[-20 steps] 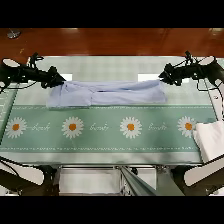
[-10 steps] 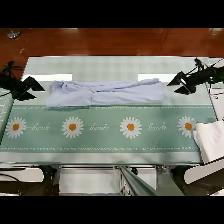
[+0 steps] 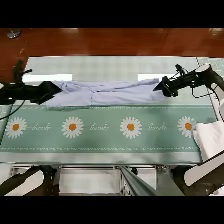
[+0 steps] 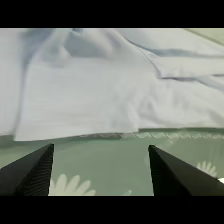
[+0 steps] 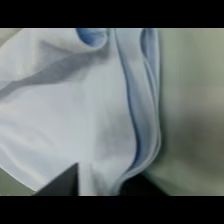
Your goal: Fold the shirts.
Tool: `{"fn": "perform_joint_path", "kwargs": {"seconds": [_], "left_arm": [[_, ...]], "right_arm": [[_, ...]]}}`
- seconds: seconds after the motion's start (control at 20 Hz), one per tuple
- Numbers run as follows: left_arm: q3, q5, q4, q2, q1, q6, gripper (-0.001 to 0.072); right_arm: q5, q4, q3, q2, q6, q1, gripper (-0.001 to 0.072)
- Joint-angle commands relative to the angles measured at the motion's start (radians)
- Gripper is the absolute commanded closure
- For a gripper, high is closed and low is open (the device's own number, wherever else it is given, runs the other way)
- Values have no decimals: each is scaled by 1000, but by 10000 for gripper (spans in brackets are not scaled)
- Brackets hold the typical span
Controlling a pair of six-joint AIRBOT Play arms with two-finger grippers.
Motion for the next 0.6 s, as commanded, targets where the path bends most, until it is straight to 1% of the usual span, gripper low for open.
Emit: {"fn": "perform_joint_path", "kwargs": {"seconds": [0.0,0.05,0.15,0.2,0.25,0.4,0.5,0.55], "left_arm": [[-15,19,-56,-22,-171,15,649],[-6,34,-72,-40,-214,32,686],[26,74,-123,-76,-306,50,687],[49,103,-124,-95,-362,57,687],[73,135,-124,-114,-416,56,687],[171,237,-120,-211,-587,55,687],[259,264,-120,-306,-673,45,688],[313,264,-120,-368,-713,18,688]], "right_arm": [[63,26,56,1,0,52,689],[78,-19,59,27,0,50,689],[104,-169,46,108,6,38,690],[102,-224,18,166,5,32,690],[92,-251,-25,230,2,25,690],[37,-259,-230,481,-41,1,690],[12,-284,-363,662,-40,-5,690],[13,-302,-413,743,-27,-5,689]]}}
